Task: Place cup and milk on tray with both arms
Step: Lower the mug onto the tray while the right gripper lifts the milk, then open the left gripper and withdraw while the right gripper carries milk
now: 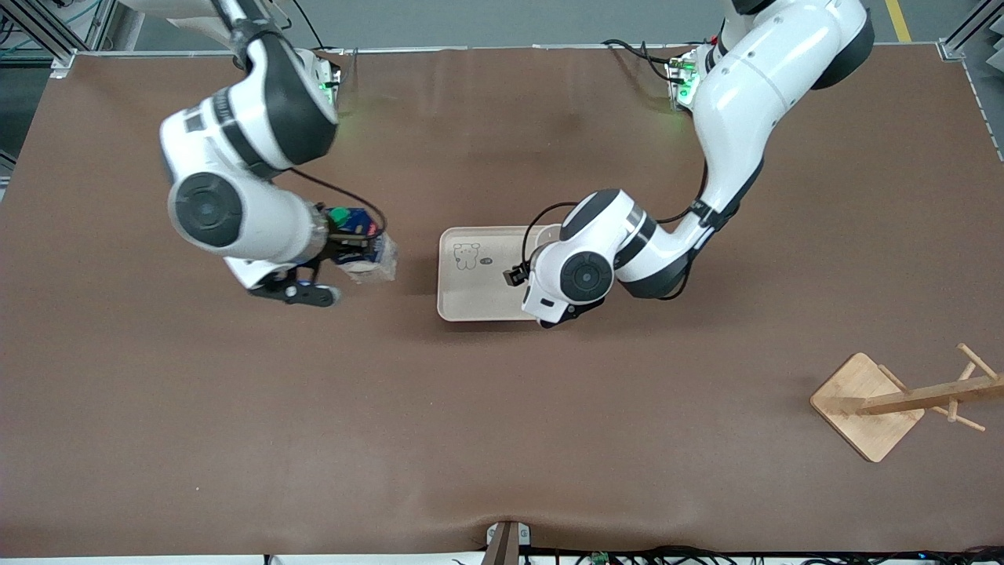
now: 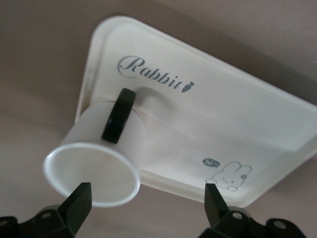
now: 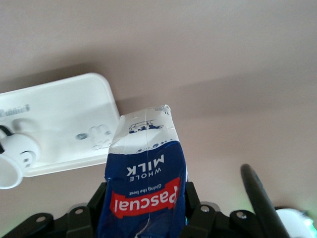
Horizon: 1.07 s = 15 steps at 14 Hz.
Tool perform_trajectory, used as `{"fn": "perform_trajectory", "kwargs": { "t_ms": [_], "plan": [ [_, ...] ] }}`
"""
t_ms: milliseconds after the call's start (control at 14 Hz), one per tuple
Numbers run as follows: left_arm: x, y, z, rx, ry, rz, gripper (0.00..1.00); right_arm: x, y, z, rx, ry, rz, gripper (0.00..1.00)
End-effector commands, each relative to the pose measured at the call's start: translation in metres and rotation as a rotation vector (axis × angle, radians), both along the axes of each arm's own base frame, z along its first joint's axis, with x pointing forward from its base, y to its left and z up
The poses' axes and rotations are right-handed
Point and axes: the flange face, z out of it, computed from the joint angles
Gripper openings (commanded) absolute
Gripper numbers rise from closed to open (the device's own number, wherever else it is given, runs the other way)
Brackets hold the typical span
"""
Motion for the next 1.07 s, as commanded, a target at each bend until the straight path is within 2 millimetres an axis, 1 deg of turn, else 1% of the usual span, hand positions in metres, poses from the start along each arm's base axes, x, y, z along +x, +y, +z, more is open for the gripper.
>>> {"fn": "perform_trajectory", "kwargs": {
  "t_ms": [0,71,143,214,286,429,571,643,714,786,857,929,1000],
  "plan": [
    [0.013,0.042,0.083,0.058,-0.125,-0.003,1.0,0.006,0.049,-0.019,-0.009,-0.013,-0.11,0.0],
    [0.018,0.058,0.107,0.068,-0.17,-0.031,1.0,0.004,0.062,-0.023,-0.006,-0.031,-0.123,0.0],
    [0.019,0.074,0.13,0.078,-0.189,-0.074,1.0,0.004,0.069,-0.031,0.0,-0.039,-0.121,0.0],
    [0.022,0.092,0.146,0.086,-0.198,-0.108,1.0,0.0,0.086,-0.045,0.004,-0.046,-0.105,0.0],
    [0.027,0.116,0.165,0.096,-0.212,-0.127,1.0,-0.007,0.107,-0.059,0.007,-0.058,-0.086,0.0],
    [0.033,0.163,0.201,0.126,-0.247,-0.162,1.0,-0.018,0.142,-0.085,0.008,-0.084,-0.113,0.0],
    [0.042,0.213,0.233,0.152,-0.288,-0.124,1.0,-0.026,0.155,-0.099,-0.006,-0.079,-0.116,0.0],
    [0.045,0.236,0.246,0.158,-0.308,-0.101,1.0,-0.029,0.158,-0.102,-0.015,-0.079,-0.106,0.0],
    [0.05,0.26,0.253,0.158,-0.319,-0.093,1.0,-0.03,0.159,-0.103,-0.018,-0.078,-0.105,0.0],
    [0.051,0.28,0.262,0.158,-0.325,-0.115,1.0,-0.031,0.16,-0.103,-0.018,-0.078,-0.103,0.0],
    [0.046,0.296,0.275,0.162,-0.325,-0.156,1.0,-0.033,0.161,-0.103,-0.02,-0.076,-0.1,0.0],
    [0.041,0.307,0.284,0.165,-0.324,-0.181,1.0,-0.033,0.161,-0.105,-0.02,-0.075,-0.102,0.0],
    [0.038,0.316,0.288,0.173,-0.312,-0.183,1.0,-0.033,0.161,-0.11,-0.028,-0.07,-0.101,0.0]
  ]
}}
